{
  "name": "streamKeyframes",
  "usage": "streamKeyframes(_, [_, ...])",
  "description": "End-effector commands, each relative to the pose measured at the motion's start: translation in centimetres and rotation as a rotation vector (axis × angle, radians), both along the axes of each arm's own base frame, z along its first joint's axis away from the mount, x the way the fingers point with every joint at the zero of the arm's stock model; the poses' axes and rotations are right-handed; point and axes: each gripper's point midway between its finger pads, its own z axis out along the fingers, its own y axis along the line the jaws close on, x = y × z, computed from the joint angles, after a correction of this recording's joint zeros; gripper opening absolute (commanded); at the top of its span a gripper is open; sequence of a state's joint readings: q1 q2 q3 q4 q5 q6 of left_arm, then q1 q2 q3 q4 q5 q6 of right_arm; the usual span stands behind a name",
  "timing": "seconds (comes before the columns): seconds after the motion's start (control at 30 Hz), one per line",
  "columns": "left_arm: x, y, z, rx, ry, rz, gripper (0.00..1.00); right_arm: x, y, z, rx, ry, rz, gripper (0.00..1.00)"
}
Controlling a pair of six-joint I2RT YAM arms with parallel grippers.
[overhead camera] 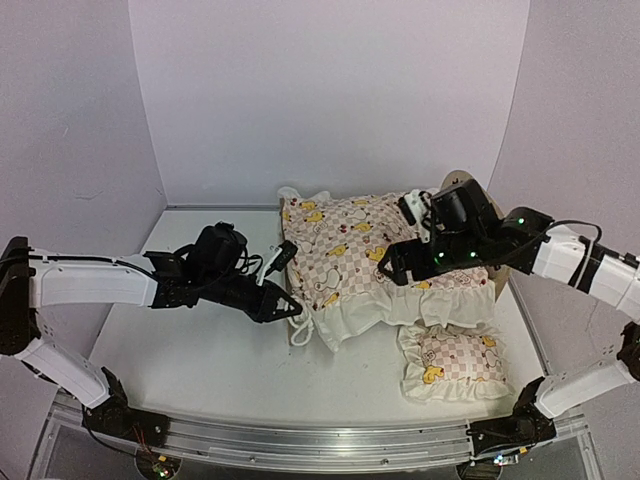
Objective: Set up the pet bed
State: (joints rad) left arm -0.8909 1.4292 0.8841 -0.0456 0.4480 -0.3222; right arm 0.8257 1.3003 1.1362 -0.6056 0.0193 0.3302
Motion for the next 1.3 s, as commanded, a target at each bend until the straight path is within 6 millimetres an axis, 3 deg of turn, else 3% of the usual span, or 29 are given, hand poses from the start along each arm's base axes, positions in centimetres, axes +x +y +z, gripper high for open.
streamKeyframes(0.0, [0.8, 1.9, 0.4, 0.076, -0.054, 0.067, 0.00, 5.7, -9.2, -0.2, -0.247, -0.078, -0.375, 0.92])
streamKeyframes(0.1, [0.5, 1.9, 0.0, 0.079, -0.035, 0.061, 0.00, 8.0, -15.5, -1.7, -0.429, -0.047, -0.553, 0.89])
streamKeyframes(0.2, [0.4, 1.9, -0.3, 0.082, -0.020, 0.063, 0.00, 9.8, -18.3, -2.6, -0.503, -0.004, -0.591, 0.86])
streamKeyframes(0.43, [0.1, 1.5, 0.1, 0.055, -0.021, 0.040, 0.00, 16.3, -18.6, -4.8, -0.462, 0.042, -0.555, 0.79])
streamKeyframes(0.53, [-0.1, 1.6, 0.5, 0.043, -0.024, 0.034, 0.00, 18.1, -18.4, -6.3, -0.491, 0.064, -0.535, 0.75])
streamKeyframes(0.77, [-0.8, 2.1, 2.4, -0.016, -0.055, 0.023, 0.00, 18.3, -19.1, -9.1, -0.523, 0.124, -0.521, 0.43])
streamKeyframes(0.87, [-1.0, 2.1, 2.9, -0.031, -0.068, 0.012, 0.00, 18.6, -19.9, -9.5, -0.553, 0.126, -0.541, 0.22])
streamKeyframes(0.97, [-1.0, 2.0, 2.7, -0.029, -0.067, 0.006, 0.00, 18.8, -22.0, -8.8, -0.639, 0.084, -0.624, 0.00])
streamKeyframes(1.13, [-1.3, 1.2, 1.0, -0.012, -0.017, -0.028, 0.00, 19.1, -25.6, -6.6, -0.782, 0.006, -0.743, 0.00])
streamKeyframes(1.27, [-1.2, 0.8, -0.1, 0.004, 0.017, -0.031, 0.00, 19.8, -25.6, -6.1, -0.776, -0.002, -0.721, 0.00])
